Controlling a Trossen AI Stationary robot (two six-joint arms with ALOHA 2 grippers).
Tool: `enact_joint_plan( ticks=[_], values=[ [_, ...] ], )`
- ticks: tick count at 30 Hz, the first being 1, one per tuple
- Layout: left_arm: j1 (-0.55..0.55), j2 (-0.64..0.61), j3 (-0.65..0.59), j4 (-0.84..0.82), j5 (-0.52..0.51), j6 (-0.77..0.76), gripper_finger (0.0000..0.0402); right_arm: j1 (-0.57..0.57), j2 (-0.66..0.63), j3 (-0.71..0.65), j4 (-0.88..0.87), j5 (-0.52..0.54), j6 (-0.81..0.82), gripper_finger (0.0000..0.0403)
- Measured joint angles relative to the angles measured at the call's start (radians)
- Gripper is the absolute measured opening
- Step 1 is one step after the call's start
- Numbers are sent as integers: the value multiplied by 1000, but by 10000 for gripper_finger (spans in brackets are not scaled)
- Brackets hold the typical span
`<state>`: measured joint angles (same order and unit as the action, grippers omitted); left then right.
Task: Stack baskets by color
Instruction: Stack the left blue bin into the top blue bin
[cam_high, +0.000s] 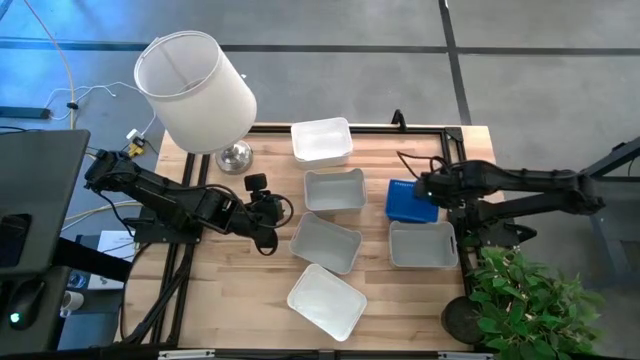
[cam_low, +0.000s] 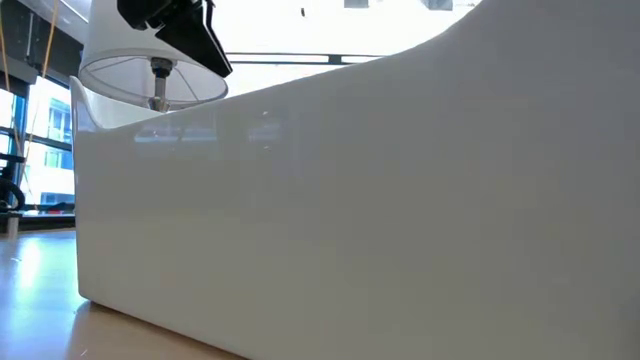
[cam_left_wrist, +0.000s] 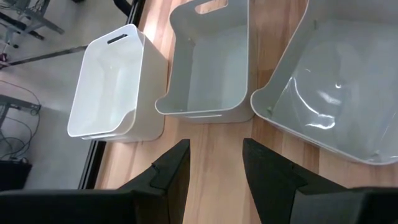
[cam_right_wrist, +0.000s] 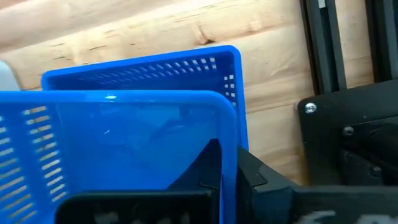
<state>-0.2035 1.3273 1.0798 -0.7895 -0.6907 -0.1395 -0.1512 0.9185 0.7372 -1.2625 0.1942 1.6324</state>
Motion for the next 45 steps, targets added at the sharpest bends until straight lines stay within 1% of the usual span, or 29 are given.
enact_joint_plan(
  ticks=[6,12,16,26,35,37,40,45],
  values=[
    [0,0,0,0,0,2,133,-59,62,0,22,-54,-81,0],
    [0,0,0,0,0,3,133,-109,114,0,28,-62,-161,0],
    [0,0,0,0,0,4,133,-131,123,0,42,-44,-203,0],
    [0,0,0,0,0,4,133,-144,122,0,71,-33,-282,0],
    [0,0,0,0,0,3,133,-144,122,0,79,-13,-290,1],
    [0,0,0,0,0,4,133,-144,122,0,79,-17,-290,6],
    [0,0,0,0,0,4,133,-144,122,0,79,-21,-285,24],
    [0,0,0,0,0,3,133,-144,122,0,78,-30,-278,75]
  ],
)
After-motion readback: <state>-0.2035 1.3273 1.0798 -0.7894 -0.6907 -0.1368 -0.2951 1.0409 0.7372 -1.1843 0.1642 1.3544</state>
